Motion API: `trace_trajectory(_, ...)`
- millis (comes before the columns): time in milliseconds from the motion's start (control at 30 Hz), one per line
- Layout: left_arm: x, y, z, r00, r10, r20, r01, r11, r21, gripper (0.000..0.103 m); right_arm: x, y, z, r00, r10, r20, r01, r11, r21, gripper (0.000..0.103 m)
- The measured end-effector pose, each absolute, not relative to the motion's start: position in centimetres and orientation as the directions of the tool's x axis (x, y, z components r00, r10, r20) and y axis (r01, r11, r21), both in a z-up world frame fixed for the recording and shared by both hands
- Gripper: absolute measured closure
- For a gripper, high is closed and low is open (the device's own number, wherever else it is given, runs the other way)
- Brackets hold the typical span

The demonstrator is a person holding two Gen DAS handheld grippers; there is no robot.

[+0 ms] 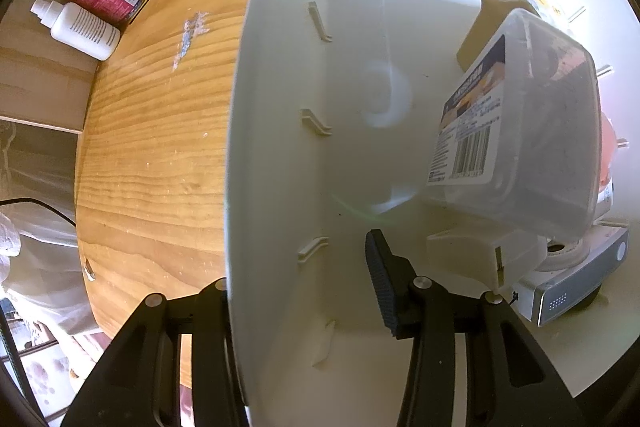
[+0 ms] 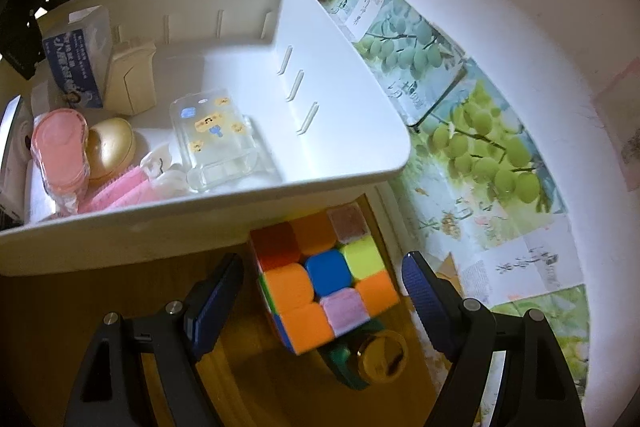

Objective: Organize rigid objects
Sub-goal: 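Move the open right tool down to the Rubik's cube on the desk, then close the right tool on the Rubik's cube, then lift the Rubik's cube and carry it over the tray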

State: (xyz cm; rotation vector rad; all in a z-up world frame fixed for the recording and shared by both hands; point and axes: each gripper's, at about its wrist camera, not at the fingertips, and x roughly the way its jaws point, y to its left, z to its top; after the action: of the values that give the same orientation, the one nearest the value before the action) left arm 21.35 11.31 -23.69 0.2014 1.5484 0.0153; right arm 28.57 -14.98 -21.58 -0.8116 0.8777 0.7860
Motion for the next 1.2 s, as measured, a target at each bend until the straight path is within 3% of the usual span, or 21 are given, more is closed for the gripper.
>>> trace_trajectory(300, 21.4, 11.1, -23.8, 0.019, 0.141, -0.99, 0.105, 0.984, 0.142, 0.054, 28.8, -14.5, -22.2, 0.418, 0.251, -0.873, -0.838, 0.478, -0.264, 0.021)
trace_trajectory(600, 21.3, 11.0, -23.8, 0.022, 0.153, -0.988, 0.1, 0.983, 0.155, 0.052, 28.3, -15.0, -21.7, 0.442, 0.256, -0.86, -0.803, 0.54, -0.252, 0.03)
trace_trajectory(1200, 20.8, 9.7, -23.9, 0.039, 0.181, -0.983, 0.119, 0.976, 0.184, 0.05, 24.3, -15.2, -20.7, 0.508, 0.1, -0.856, -0.608, 0.746, -0.273, 0.038)
